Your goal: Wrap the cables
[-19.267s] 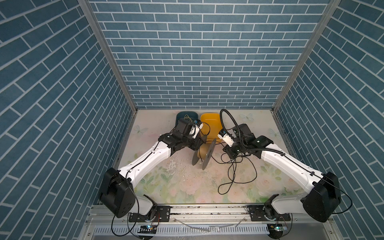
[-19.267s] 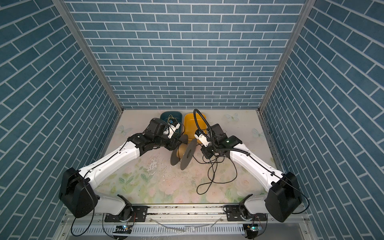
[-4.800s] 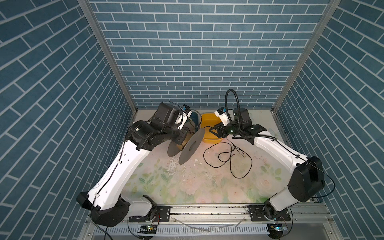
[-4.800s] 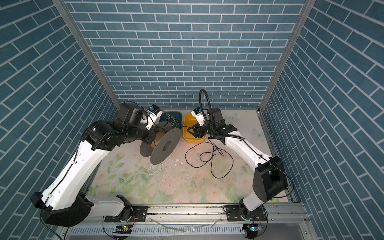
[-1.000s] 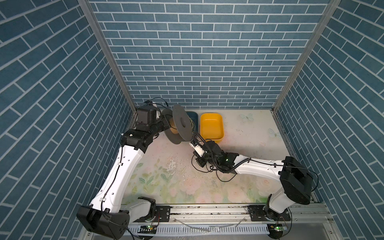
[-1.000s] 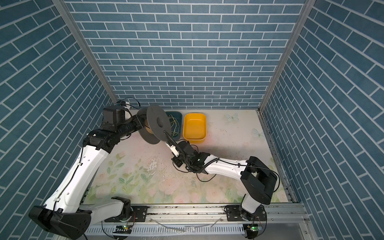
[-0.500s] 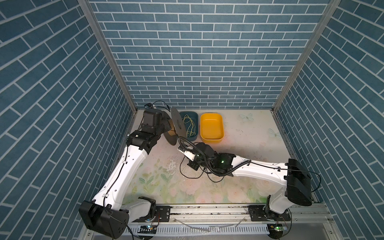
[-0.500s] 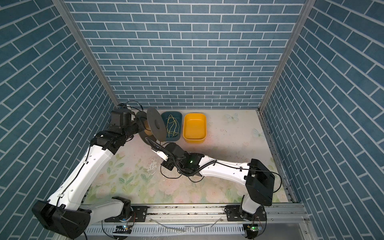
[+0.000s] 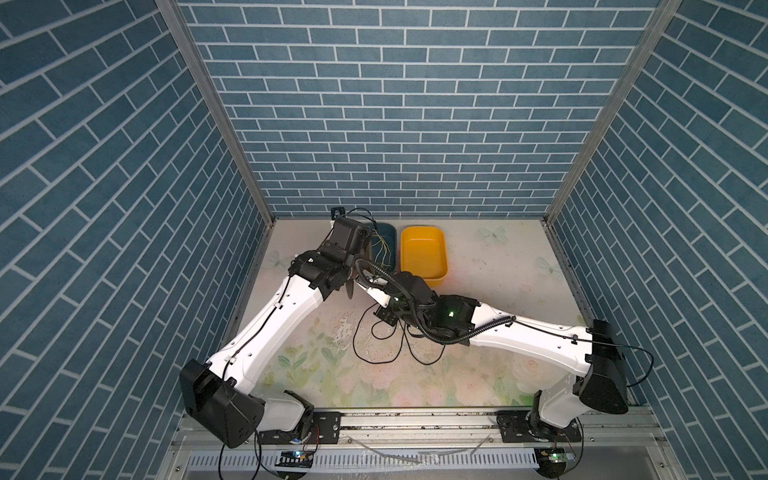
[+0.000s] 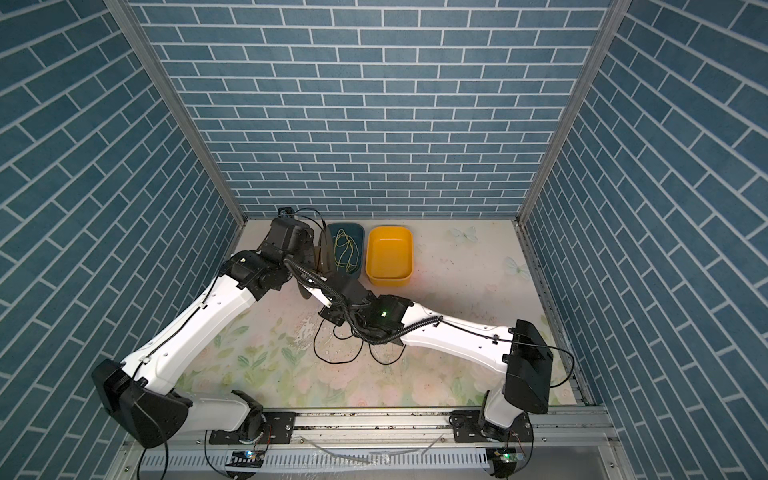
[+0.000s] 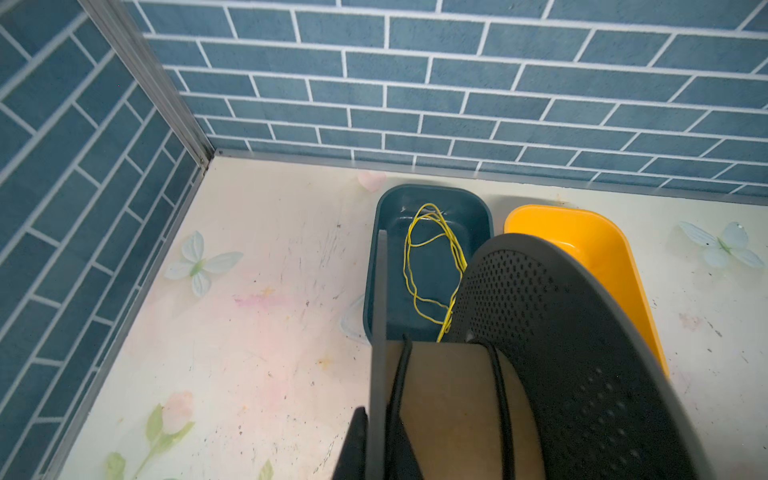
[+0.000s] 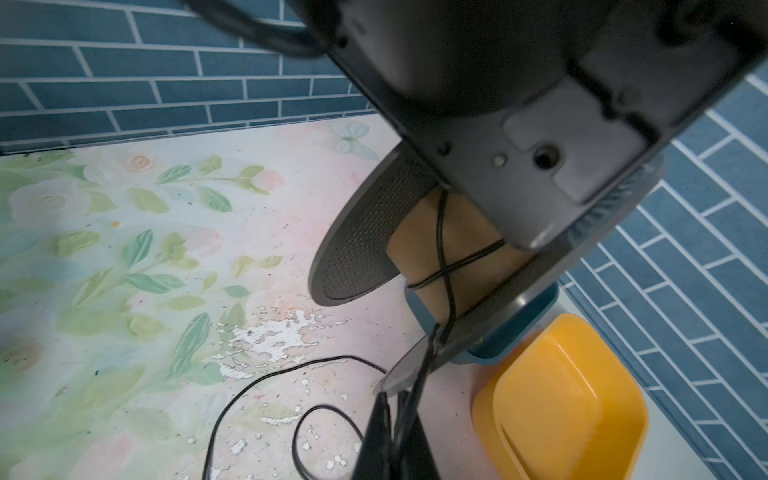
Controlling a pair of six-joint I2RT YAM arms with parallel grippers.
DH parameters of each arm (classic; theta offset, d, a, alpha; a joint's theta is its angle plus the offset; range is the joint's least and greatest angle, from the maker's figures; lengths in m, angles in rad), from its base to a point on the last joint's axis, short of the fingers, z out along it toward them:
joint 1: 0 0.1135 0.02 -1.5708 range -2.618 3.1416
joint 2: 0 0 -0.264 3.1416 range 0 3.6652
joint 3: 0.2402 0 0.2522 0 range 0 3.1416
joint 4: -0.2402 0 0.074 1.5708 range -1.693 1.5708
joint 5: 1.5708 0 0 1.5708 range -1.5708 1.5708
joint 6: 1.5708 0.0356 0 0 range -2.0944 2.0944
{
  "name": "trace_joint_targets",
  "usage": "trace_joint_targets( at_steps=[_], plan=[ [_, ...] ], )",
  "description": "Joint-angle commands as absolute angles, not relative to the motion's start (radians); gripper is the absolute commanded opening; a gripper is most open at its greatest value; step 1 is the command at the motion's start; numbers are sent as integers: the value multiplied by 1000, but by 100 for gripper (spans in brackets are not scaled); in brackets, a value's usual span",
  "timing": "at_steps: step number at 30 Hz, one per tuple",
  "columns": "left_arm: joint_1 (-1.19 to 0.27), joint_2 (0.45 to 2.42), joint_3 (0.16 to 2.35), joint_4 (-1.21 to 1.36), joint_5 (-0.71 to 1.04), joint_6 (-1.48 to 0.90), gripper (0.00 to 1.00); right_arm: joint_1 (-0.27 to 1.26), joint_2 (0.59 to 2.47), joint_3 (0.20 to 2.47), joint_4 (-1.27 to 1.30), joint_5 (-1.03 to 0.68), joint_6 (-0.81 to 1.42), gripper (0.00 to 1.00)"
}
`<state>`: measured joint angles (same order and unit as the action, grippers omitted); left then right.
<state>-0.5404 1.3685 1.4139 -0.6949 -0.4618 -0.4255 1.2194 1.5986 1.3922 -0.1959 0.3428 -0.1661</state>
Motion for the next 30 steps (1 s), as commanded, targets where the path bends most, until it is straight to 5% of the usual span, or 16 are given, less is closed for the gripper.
trace_joint_targets(
  at_steps=[1,16,30],
  plan=[
    [-557,1380,1459,-729,-578,-381,0,1199,1557,1461,-202,421,-187,0],
    [-569,1429,1552,-903,-377,-294,0,1075,1535,1424,-114,511,-107,0],
    [-571,1419,1566,-973,-246,-246,0,970,1516,1364,-35,266,-60,0]
  ],
)
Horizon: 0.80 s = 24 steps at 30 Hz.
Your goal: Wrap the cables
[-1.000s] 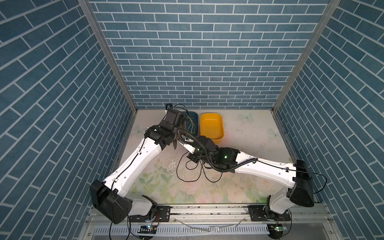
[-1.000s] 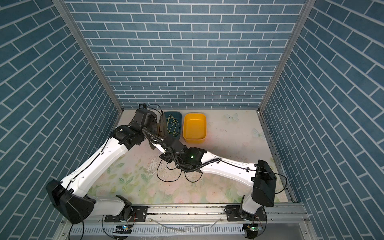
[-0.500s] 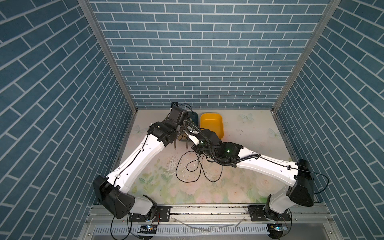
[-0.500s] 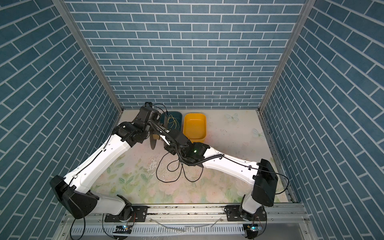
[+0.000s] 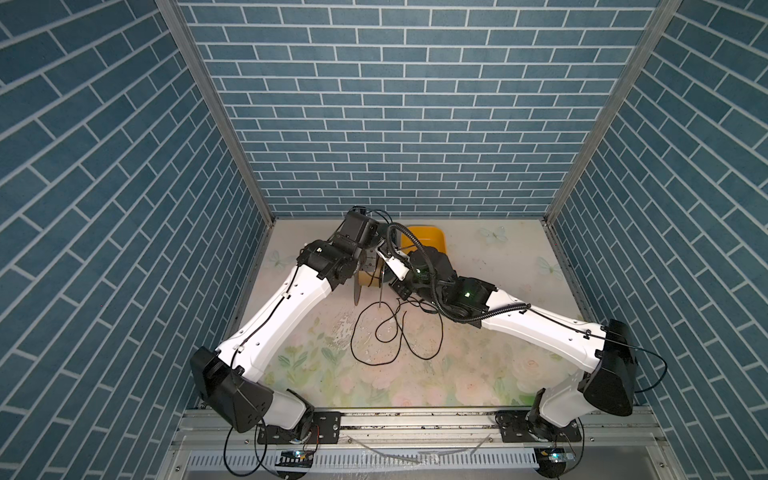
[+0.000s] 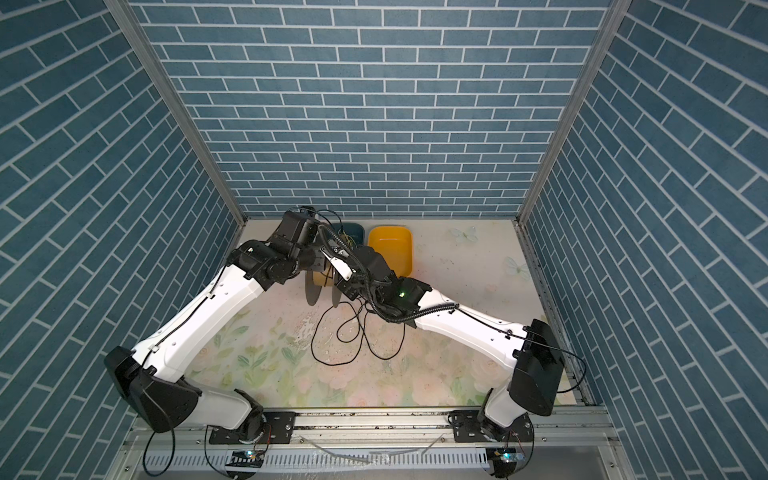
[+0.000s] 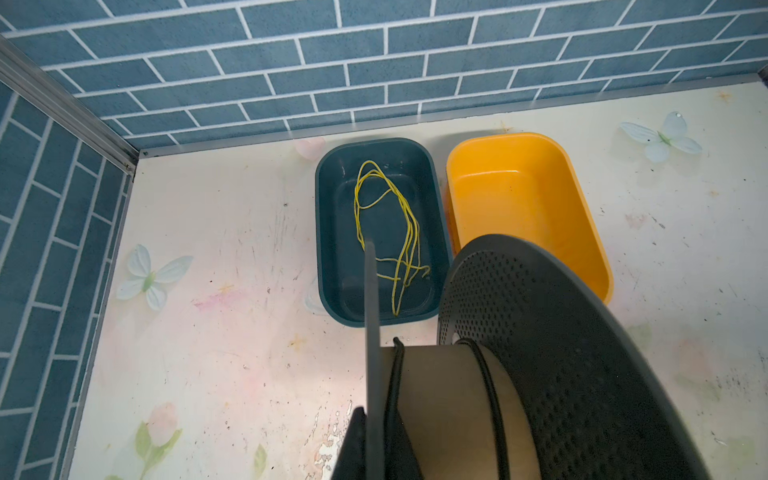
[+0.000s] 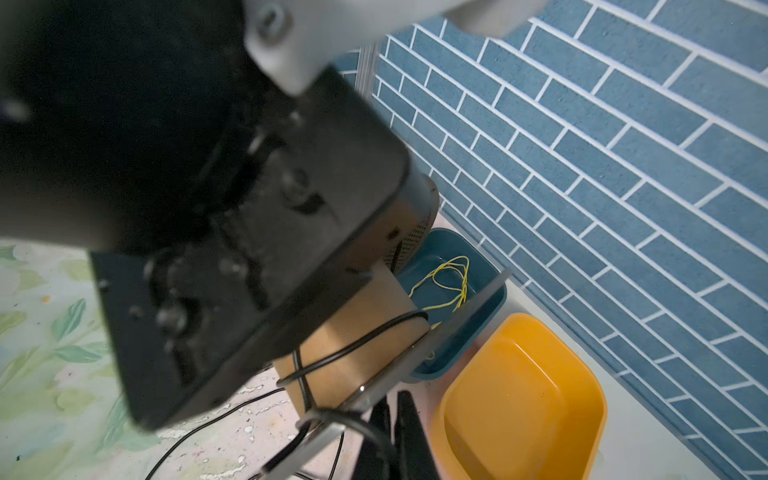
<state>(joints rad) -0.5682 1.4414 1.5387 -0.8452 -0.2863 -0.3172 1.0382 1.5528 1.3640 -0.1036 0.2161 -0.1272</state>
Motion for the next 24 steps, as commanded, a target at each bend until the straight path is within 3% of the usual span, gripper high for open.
trace_joint_targets(
  at_steps=[1,11,24],
  plan=[
    [-571,1412,1562,-973,-241,-237,0,962,1520,1367,-41,264,-60,0],
    [-571,1406,1602,-1025,-165,-157,0,880,1546,1417,-131,231,5,0],
    [-571,1420,1635,-1048,-96,-168,0,865,1488,1350,-76,121,37,11]
  ],
)
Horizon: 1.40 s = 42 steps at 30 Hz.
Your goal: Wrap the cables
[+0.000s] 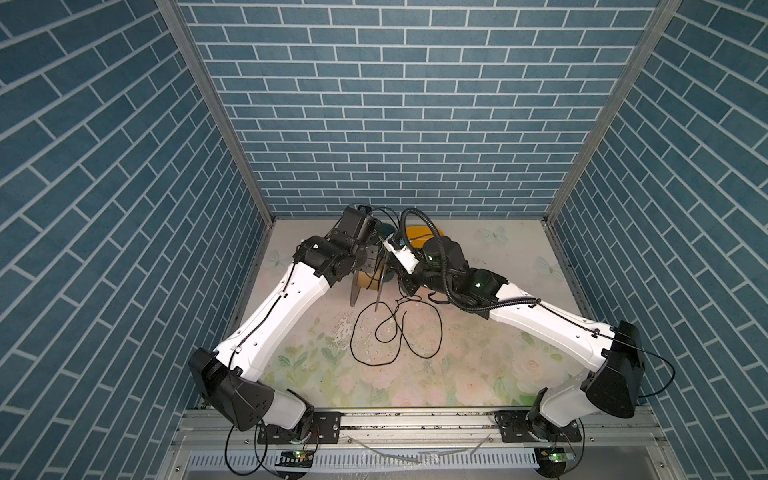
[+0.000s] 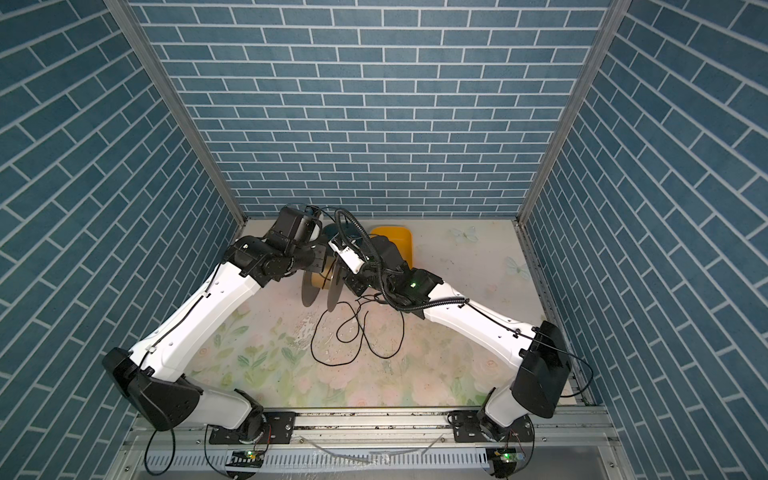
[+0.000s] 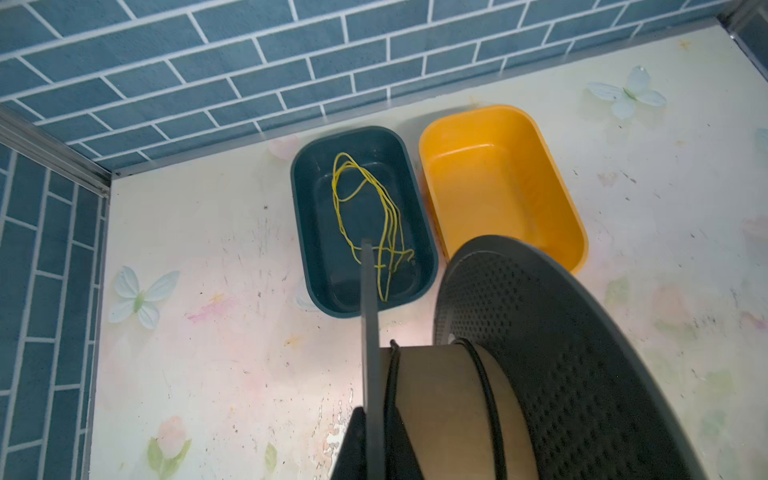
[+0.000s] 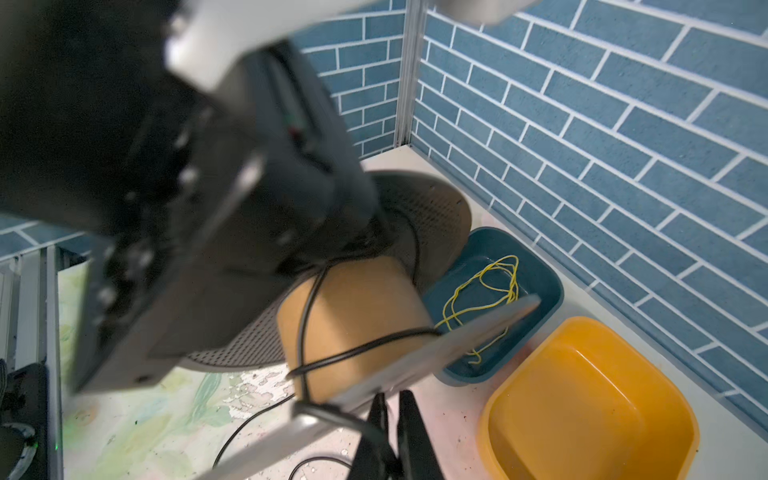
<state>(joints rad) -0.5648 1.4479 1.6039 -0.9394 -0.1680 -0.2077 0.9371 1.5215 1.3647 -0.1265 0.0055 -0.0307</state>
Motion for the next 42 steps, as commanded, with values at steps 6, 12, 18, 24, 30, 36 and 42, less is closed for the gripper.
trace_joint_targets(
  at_steps=[6,12,18,24,30,36,42],
  plan=[
    [-571,1427,1644,-1039,-42,-187,0,867,1492,1307,-3,169,91,17],
    [-571,1424,1649,-1056,-27,-178,0,867,1518,1322,0,133,85,15],
    [-565,1418,1715,-1104,24,-148,0,849,1560,1357,-64,124,77,13],
    [-556,1464,1866,-1222,119,-100,0,776,1572,1340,-103,-21,93,22],
    [-505,1478,1940,-1260,223,-75,0,698,1580,1326,-178,-311,110,36],
    [-463,1496,1995,-1257,324,-77,0,684,1507,1228,-175,-379,108,60],
    [-436,1522,2037,-1270,389,-78,0,660,1409,1126,-166,-490,122,79]
  ],
)
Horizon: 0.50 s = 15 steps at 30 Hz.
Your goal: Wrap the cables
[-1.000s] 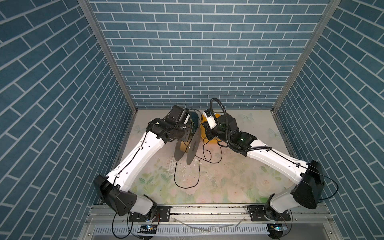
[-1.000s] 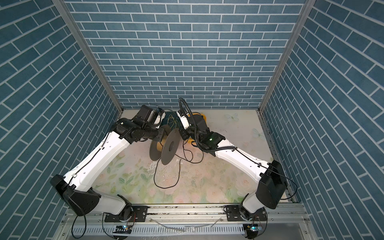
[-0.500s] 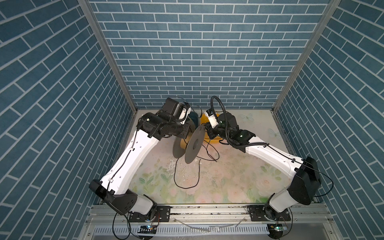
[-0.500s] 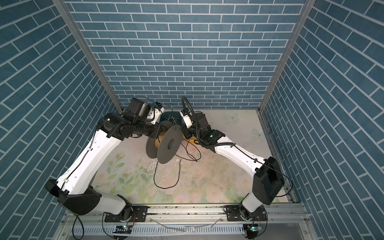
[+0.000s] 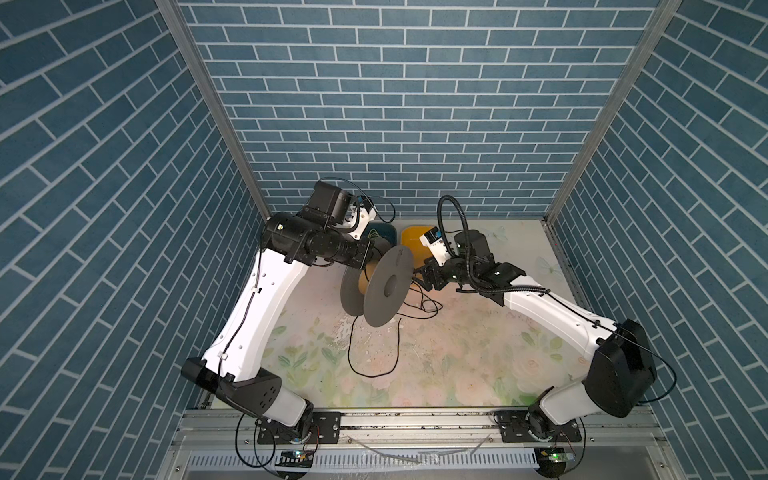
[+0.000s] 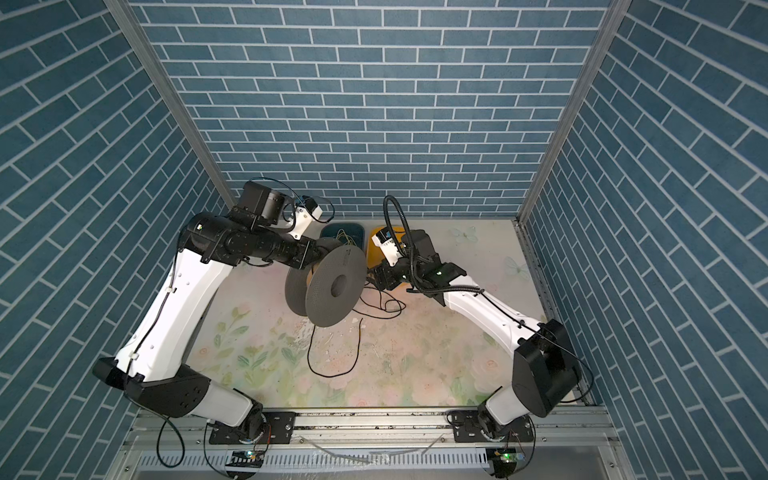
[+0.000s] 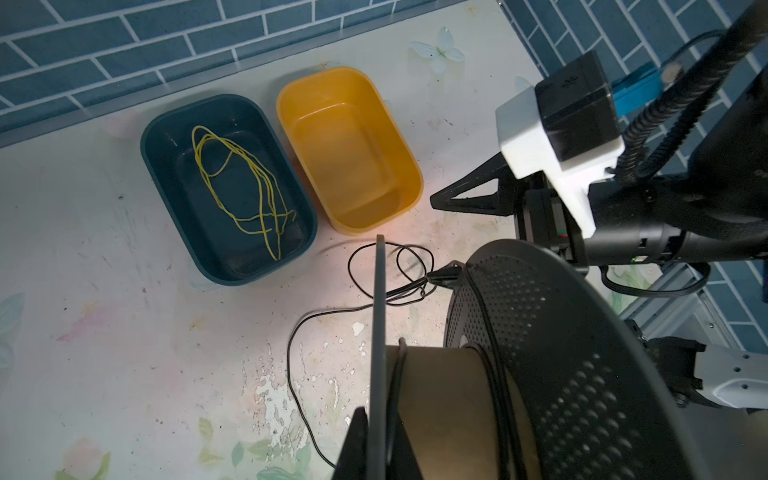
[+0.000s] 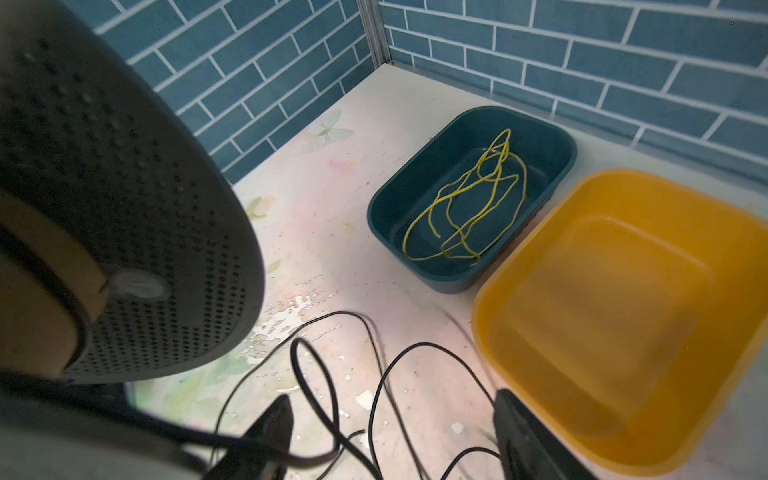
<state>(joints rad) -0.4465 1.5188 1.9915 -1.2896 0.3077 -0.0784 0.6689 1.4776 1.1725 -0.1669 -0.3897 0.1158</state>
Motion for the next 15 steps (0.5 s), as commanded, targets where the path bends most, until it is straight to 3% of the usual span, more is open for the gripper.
trace_joint_targets(
  at_steps=[1,7,15],
  plan=[
    [-433,1524,2040,-1270,395,-78,0,657,1396,1114,-171,-502,122,79],
    [-418,1529,2063,-1272,445,-78,0,647,1318,1001,-144,-554,137,75],
    [-411,1539,2097,-1280,490,-84,0,646,1325,917,-82,-471,85,60]
  ],
)
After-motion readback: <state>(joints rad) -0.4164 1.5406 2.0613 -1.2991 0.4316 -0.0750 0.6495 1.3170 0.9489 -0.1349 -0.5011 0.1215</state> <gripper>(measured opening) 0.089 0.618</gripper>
